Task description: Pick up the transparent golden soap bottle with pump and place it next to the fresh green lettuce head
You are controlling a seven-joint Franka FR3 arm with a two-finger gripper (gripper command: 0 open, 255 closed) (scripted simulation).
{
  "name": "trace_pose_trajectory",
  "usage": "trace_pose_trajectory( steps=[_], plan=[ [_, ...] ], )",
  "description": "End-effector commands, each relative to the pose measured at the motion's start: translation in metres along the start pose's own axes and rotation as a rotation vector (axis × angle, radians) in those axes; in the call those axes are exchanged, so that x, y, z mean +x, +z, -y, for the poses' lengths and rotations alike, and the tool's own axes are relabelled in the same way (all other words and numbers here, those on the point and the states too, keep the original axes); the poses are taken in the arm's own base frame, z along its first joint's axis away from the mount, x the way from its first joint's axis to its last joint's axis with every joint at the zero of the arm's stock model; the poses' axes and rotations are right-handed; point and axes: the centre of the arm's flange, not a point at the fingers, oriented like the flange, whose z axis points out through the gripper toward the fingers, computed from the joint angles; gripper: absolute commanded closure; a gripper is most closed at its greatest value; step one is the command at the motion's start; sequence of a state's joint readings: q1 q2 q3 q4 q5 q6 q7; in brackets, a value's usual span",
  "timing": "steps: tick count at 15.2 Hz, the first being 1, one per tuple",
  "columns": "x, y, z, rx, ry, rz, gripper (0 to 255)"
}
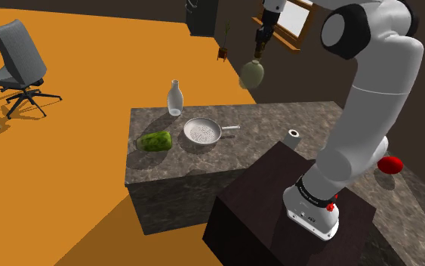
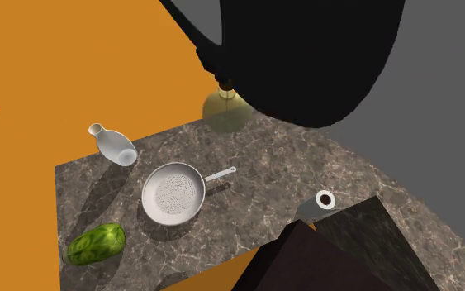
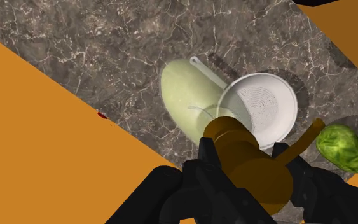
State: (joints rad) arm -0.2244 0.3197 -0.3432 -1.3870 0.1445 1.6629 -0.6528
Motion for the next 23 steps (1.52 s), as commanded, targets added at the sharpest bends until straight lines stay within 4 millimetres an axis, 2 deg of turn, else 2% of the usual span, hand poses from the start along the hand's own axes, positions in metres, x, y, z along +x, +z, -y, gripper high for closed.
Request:
trace_pose_trajectory(
  steps=[1, 23],
  plan=[
    [-0.002, -0.002, 0.025, -0.001, 0.001, 0.0, 255],
    [0.006, 0.011, 0.315, -0.001, 0.001, 0.0, 255]
  ],
)
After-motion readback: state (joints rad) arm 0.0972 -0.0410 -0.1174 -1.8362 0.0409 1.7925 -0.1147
